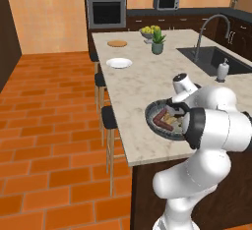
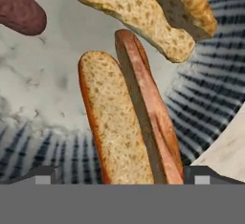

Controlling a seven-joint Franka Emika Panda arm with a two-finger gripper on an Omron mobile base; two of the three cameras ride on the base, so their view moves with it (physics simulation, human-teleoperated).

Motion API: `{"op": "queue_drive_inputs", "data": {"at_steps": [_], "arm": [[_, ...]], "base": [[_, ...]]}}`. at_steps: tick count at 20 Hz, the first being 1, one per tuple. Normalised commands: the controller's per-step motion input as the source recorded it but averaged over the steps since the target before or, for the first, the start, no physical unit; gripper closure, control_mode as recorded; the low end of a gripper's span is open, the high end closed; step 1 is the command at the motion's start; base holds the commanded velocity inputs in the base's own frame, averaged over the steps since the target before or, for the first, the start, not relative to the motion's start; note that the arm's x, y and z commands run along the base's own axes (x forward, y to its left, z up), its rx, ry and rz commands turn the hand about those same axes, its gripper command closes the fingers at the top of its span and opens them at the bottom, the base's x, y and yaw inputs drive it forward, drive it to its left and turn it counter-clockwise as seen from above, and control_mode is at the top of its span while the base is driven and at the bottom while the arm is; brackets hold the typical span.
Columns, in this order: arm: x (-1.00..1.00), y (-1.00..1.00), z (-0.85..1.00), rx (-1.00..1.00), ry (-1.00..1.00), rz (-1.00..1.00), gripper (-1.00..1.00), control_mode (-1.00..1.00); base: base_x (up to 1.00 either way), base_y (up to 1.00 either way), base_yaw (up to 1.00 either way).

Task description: Place one bun and one sausage from the bowl on each plate.

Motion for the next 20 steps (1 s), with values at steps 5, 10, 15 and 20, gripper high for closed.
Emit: {"op": "queue_drive_inputs", "data": {"at_steps": [5,10,15,20], "arm": [[-0.86,0.02,-0.22,0.04,0.00,0.00,-1.00,-1.00],[-0.03,0.21,-0.30,0.01,0.01,0.00,-1.00,-1.00],[0.88,0.37,-0.04,0.00,-0.04,0.00,-1.00,-1.00],[0.60,0.23,-0.10,0.00,-0.01,-0.02,-1.00,-1.00]], "base": [[0.00,0.00,0.00],[0.00,0.00,0.00],[0.00,0.00,0.00],[0.00,0.00,0.00]]}}
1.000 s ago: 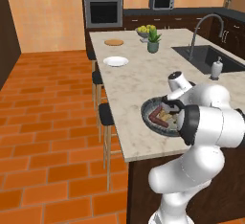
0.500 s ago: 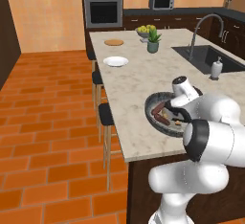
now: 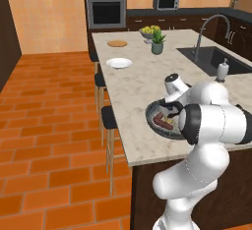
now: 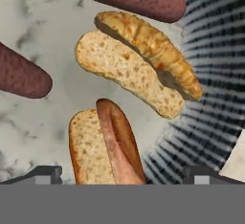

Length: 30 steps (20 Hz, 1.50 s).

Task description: Place one bun and one sausage from the bowl on each plate.

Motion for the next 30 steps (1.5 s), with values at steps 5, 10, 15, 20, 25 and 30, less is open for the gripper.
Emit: {"op": "queue_drive_inputs", "data": {"at_steps": [5,10,15,20,25,30], "arm": [[0.33,-0.39,-0.59,-0.01,0.07,-0.13,-1.00,-1.00],[0.04,-0.59,-0.47,0.00,0.06,-0.17,-1.00,-1.00],[-0.45,-0.02,-0.17,0.01,-0.01,-0.09,1.00,-1.00],[-0.79,0.00,0.08,0.05,-0.14,-0.17,1.00,-1.00],[-0.90,0.23,0.92,0.06,-0.33,-0.19,1.00,-1.00],[-0.53,0.71,1.00,0.00,-0.26,-0.23,1.00,-1.00]], "base": [[0.00,0.00,0.00],[0.00,0.00,0.00],[0.00,0.00,0.00],[0.00,0.00,0.00],[0.00,0.00,0.00],[0.00,0.00,0.00]]}}
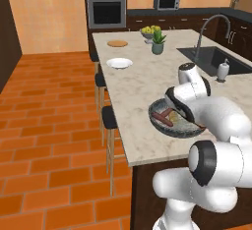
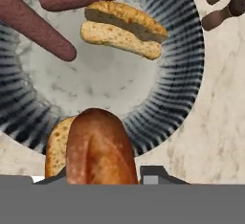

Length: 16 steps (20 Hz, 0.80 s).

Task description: Place one bun and one sausage from the bowl on each plate.

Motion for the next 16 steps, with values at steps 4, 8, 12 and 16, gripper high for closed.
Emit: {"op": "queue_drive_inputs", "data": {"at_steps": [4,8,12,16], "arm": [[-0.33,0.50,1.00,0.01,-0.12,-0.27,1.00,-1.00],[-0.53,-0.09,1.00,0.13,-0.02,-0.26,1.00,-1.00],[-0.58,-0.33,1.00,0.21,0.00,-0.27,1.00,-1.00],[-0.86,-0.06,1.00,0.18,0.00,-0.21,1.00,-1.00]], "base": [[0.00,0.00,0.00],[0.00,0.00,0.00],[0.00,0.00,0.00],[0.00,0.00,0.00]]}}
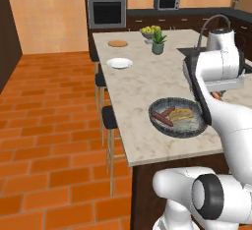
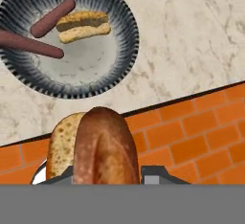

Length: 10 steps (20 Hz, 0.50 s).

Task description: Place one bun and one sausage from the bowl on each plate.

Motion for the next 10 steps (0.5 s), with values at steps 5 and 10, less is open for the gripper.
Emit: {"op": "queue_drive_inputs", "data": {"at_steps": [5,10], "arm": [[-0.91,0.00,0.82,0.09,-0.01,-0.13,1.00,-1.00],[0.00,0.00,0.00,0.00,0.00,0.00,1.00,1.00]], "base": [[0.00,0.00,0.00],[-0.95,0.71,-0.16]]}}
